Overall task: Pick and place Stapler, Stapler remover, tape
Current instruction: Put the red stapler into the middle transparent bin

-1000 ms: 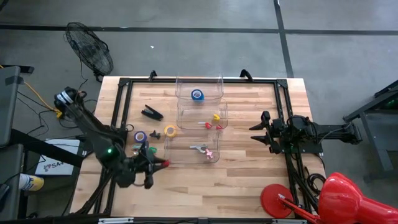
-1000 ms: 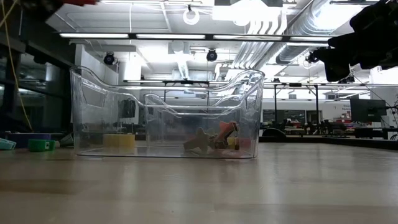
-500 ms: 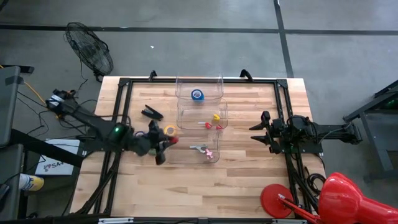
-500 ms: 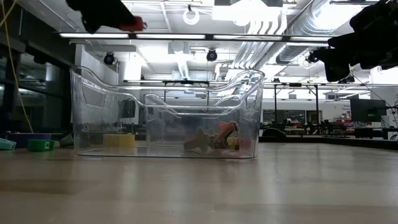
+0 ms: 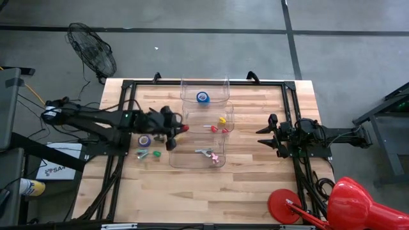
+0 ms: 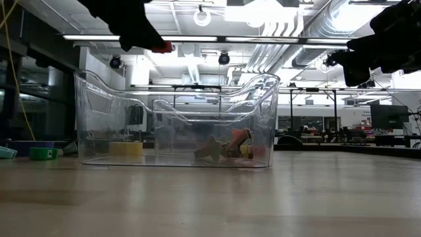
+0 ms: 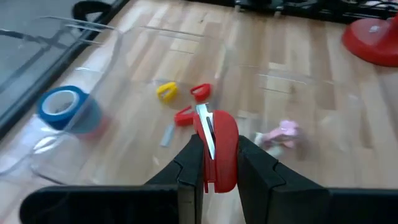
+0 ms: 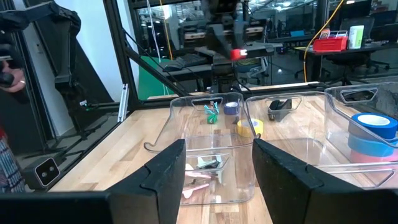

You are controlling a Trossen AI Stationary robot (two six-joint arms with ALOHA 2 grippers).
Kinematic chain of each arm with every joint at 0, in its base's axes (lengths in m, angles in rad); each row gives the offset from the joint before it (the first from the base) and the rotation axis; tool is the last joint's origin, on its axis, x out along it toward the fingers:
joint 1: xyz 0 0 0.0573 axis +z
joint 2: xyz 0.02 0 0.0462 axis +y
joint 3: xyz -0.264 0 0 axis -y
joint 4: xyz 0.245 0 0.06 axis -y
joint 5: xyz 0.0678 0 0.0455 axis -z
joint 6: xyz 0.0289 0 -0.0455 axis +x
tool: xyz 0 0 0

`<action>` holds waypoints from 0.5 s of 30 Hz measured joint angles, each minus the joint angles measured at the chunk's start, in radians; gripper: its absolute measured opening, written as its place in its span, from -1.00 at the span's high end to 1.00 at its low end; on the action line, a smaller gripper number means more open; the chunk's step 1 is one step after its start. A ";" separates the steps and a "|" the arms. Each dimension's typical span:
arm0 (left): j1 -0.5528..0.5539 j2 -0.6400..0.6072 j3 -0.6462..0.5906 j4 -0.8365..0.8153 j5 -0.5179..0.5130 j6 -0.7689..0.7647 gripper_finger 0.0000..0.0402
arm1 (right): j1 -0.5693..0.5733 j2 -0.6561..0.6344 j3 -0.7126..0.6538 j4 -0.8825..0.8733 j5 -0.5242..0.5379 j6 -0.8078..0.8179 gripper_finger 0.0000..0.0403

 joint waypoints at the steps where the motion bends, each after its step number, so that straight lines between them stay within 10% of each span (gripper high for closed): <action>1: 0.022 0.000 0.000 0.000 0.008 0.014 0.71 | 0.000 0.000 0.000 0.000 0.000 0.000 0.12; 15: 0.214 0.075 0.000 0.067 0.129 0.142 0.71 | 0.000 0.000 0.000 0.000 0.000 0.000 0.12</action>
